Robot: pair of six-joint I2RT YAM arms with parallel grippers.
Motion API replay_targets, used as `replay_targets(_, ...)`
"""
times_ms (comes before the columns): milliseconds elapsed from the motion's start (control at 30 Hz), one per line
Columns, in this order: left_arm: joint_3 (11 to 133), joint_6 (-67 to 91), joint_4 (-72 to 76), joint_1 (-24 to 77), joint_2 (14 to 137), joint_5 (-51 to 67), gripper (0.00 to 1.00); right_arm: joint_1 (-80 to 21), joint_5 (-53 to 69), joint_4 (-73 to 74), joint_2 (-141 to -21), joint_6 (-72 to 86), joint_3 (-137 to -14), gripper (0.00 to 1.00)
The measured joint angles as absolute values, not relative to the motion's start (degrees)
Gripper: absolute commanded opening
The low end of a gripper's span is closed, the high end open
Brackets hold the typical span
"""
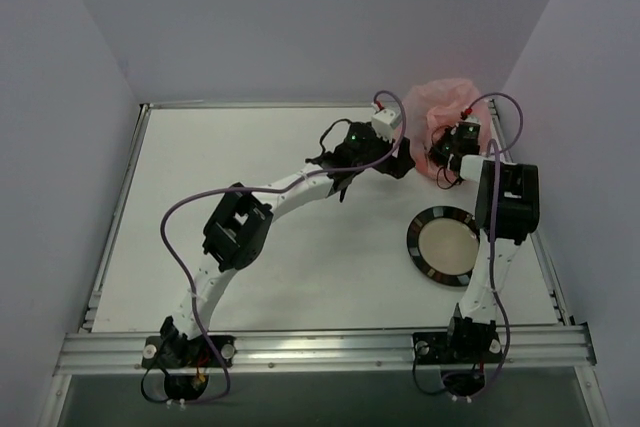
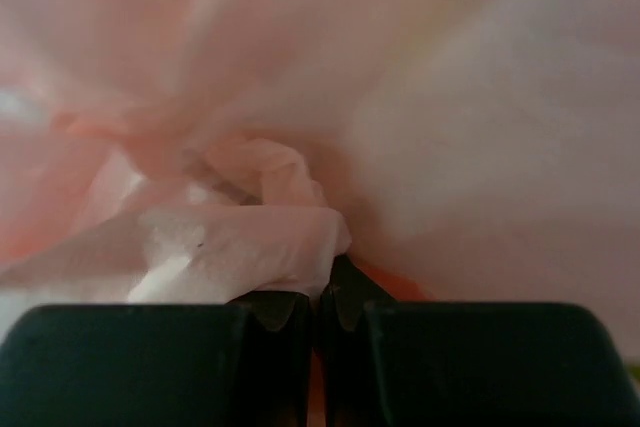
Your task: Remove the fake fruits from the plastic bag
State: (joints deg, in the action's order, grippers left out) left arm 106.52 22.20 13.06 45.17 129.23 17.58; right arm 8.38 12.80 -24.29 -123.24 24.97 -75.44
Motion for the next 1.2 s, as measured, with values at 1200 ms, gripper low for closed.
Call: replay_targets(1200,140.4,28.6,7.9,42.7,155.3,31.8,0.81,8.5,27.7,-47.5,-97.1,36.5,-40.2,0.0)
